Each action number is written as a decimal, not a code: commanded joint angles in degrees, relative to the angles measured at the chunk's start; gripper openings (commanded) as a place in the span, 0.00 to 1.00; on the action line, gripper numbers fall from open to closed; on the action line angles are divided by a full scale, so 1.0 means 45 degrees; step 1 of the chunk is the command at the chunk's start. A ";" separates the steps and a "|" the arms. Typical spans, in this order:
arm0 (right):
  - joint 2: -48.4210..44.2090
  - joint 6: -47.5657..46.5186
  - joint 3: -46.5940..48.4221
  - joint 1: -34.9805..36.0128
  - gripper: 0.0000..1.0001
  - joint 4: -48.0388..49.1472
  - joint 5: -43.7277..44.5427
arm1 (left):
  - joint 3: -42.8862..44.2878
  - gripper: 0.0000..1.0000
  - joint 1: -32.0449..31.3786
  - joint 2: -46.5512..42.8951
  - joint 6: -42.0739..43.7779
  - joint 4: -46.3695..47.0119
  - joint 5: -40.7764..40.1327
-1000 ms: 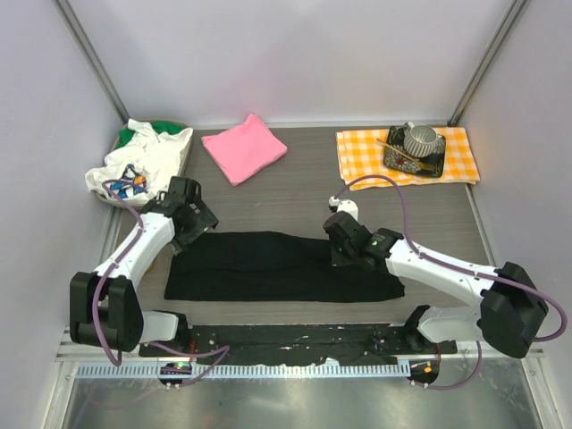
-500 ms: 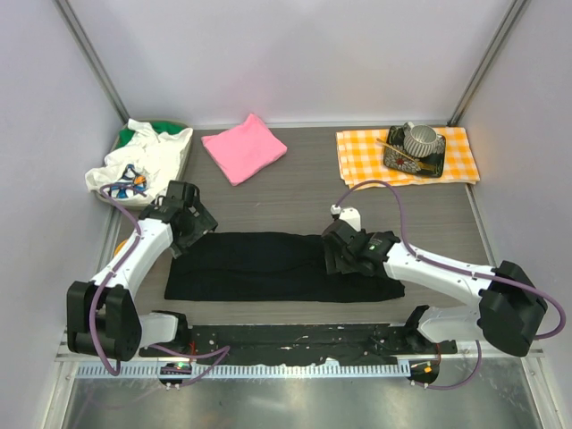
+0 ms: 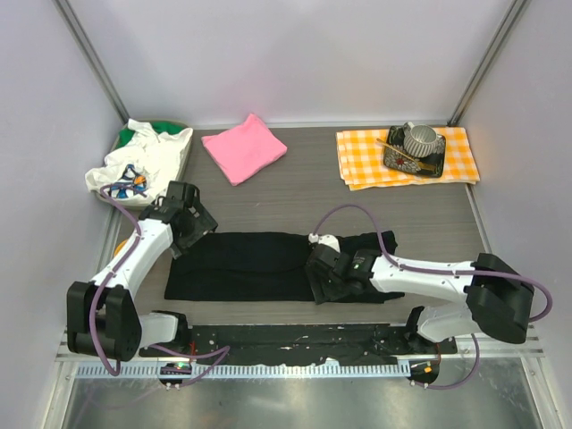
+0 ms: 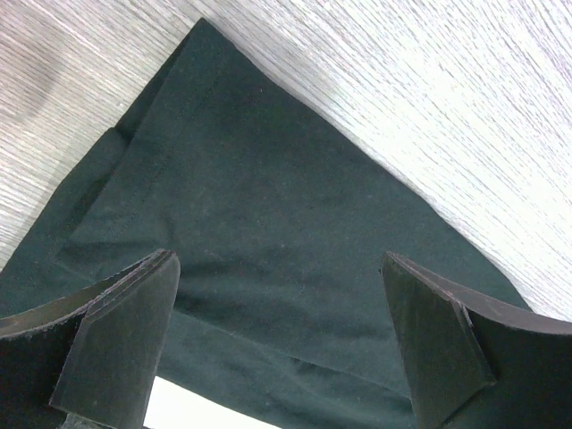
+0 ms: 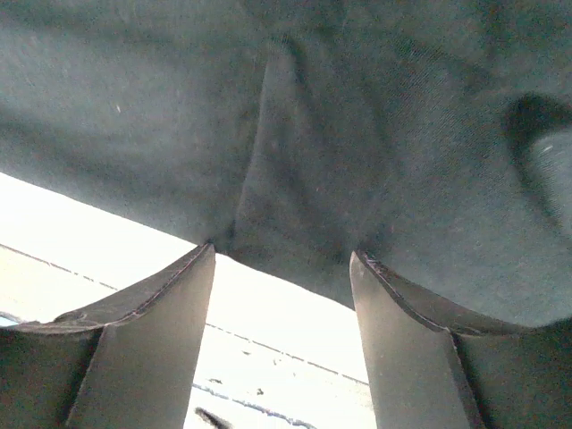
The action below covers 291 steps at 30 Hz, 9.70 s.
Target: Fold and stack the t-shirts
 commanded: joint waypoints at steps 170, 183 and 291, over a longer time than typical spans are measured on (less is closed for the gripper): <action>1.2081 -0.4137 1.6106 -0.7402 1.00 0.2902 0.1565 | 0.1620 1.00 -0.7074 -0.0956 -0.1406 0.0337 -0.0689; 0.2043 -0.2969 0.8996 -0.6427 1.00 0.0117 0.2934 | -0.1889 1.00 -0.7248 -0.2343 -0.1736 0.1469 0.1163; -0.3085 -0.0328 0.0529 -0.1521 0.01 0.3163 0.5983 | -0.0336 0.00 -0.8539 -0.0316 -0.1133 0.5747 0.0168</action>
